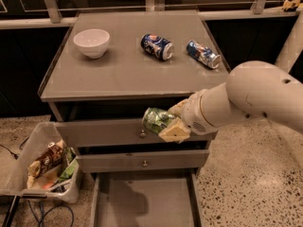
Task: Place green can into bottom drawer
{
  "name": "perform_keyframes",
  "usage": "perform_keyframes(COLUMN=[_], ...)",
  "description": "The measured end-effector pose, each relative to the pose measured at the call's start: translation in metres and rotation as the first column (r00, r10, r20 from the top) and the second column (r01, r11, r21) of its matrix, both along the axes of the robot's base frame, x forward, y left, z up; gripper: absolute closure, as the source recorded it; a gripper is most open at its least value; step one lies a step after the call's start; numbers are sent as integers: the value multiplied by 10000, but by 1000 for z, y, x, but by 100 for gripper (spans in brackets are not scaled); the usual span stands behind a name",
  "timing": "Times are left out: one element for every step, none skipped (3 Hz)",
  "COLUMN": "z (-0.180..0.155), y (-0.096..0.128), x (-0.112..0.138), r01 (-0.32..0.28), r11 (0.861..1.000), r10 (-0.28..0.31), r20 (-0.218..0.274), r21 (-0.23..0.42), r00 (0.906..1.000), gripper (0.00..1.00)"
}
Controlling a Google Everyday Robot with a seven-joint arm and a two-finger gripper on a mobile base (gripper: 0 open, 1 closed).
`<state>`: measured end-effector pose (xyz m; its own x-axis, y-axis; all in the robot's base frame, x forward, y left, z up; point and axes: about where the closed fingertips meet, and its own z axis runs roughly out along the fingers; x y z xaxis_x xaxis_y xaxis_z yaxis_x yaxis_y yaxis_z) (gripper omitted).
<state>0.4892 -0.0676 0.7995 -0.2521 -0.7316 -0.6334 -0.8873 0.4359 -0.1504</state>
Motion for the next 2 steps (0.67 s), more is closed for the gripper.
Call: perform_keyframes(z=[0,-28], y=[0,10], x=[0,1], r01=[0,-178], r11=[10000,9998], r10=[0,184], r20=[0,-552], r21=[0,105], r00=[10000,9983], gripper=[100,100])
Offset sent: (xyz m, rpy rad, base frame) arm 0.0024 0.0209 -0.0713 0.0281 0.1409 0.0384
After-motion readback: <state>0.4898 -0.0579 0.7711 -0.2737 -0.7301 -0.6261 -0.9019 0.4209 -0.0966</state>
